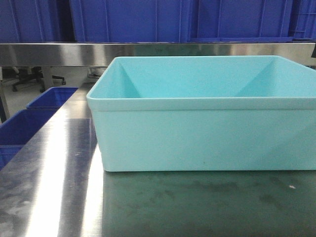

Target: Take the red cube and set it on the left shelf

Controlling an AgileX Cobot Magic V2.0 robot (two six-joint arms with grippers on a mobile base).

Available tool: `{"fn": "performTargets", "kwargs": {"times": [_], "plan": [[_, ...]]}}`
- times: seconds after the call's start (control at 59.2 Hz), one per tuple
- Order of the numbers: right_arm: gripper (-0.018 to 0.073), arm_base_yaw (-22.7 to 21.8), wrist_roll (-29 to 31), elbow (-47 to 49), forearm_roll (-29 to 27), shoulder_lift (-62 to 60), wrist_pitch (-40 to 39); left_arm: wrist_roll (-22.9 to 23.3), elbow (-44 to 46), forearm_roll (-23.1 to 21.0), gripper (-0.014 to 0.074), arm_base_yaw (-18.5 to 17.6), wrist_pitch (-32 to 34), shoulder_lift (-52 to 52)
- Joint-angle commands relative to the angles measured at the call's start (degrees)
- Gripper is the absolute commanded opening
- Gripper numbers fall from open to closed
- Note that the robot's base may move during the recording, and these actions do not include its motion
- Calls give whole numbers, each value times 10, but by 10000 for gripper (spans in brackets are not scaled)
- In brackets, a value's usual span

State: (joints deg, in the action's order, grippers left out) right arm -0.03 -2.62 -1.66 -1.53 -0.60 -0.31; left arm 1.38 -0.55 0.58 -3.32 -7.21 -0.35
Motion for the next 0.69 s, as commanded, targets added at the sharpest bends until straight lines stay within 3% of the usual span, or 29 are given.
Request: {"fn": "performTargets", "kwargs": {"times": [0.0,0.675], "plan": [[65,-3,4,10,6,-12,-52,0,-13,-2,102,-3,50,-11],[65,-3,4,10,6,-12,-52,0,-13,-2,102,-3,50,-11]]}}
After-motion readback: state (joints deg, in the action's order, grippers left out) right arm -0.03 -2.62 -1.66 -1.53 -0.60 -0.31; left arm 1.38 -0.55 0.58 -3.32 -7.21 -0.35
